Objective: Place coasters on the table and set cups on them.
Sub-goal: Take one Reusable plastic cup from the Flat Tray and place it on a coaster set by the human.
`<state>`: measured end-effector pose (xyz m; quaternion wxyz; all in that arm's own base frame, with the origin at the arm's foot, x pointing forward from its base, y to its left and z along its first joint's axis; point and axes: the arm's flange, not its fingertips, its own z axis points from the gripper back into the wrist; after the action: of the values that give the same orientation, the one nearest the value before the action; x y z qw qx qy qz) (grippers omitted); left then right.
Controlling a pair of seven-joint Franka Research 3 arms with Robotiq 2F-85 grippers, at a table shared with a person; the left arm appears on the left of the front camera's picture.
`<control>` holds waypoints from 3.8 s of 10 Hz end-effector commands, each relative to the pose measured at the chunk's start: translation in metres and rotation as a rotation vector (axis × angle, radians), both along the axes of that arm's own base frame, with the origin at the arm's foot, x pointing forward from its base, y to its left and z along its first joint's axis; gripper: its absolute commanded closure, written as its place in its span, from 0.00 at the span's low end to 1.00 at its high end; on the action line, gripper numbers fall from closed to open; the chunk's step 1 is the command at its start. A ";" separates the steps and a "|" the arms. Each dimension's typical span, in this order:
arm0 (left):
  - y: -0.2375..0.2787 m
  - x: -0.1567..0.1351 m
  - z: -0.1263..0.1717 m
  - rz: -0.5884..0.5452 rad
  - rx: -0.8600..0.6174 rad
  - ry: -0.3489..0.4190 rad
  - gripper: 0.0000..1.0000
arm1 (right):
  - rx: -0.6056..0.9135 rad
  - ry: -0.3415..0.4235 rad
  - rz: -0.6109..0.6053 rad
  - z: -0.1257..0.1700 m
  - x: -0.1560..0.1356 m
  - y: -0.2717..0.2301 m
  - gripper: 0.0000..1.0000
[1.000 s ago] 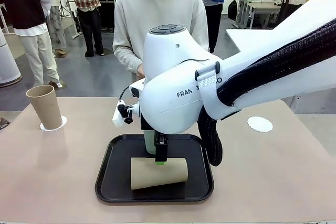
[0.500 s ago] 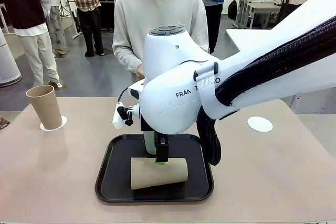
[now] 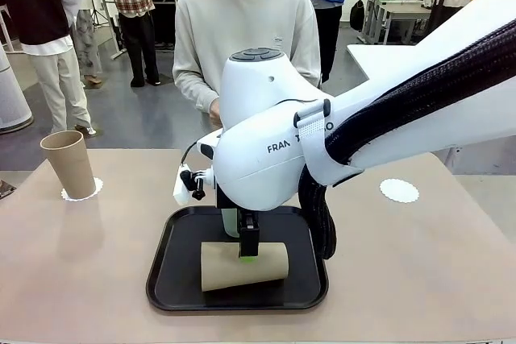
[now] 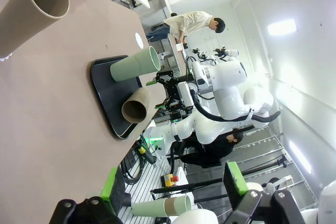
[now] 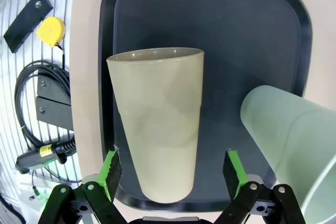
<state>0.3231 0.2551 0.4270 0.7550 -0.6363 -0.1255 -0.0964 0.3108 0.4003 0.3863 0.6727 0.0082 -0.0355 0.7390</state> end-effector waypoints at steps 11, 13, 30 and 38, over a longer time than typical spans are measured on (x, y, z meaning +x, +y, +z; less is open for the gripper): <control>0.001 -0.002 0.002 0.000 -0.007 -0.005 0.00 | -0.001 0.089 0.045 -0.044 -0.001 0.001 0.00; 0.001 -0.002 0.002 0.000 -0.007 -0.005 0.00 | 0.004 0.088 0.049 -0.044 0.000 0.000 0.00; 0.001 -0.002 0.002 0.000 -0.007 -0.005 0.00 | 0.204 0.177 -0.038 0.101 -0.008 -0.100 0.89; 0.001 -0.002 0.002 0.000 -0.007 -0.005 0.00 | 0.174 0.214 0.032 0.055 0.013 -0.076 0.49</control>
<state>0.3232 0.2551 0.4268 0.7550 -0.6364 -0.1253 -0.0963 0.3219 0.3157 0.4492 0.6641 0.1434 -0.0163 0.7336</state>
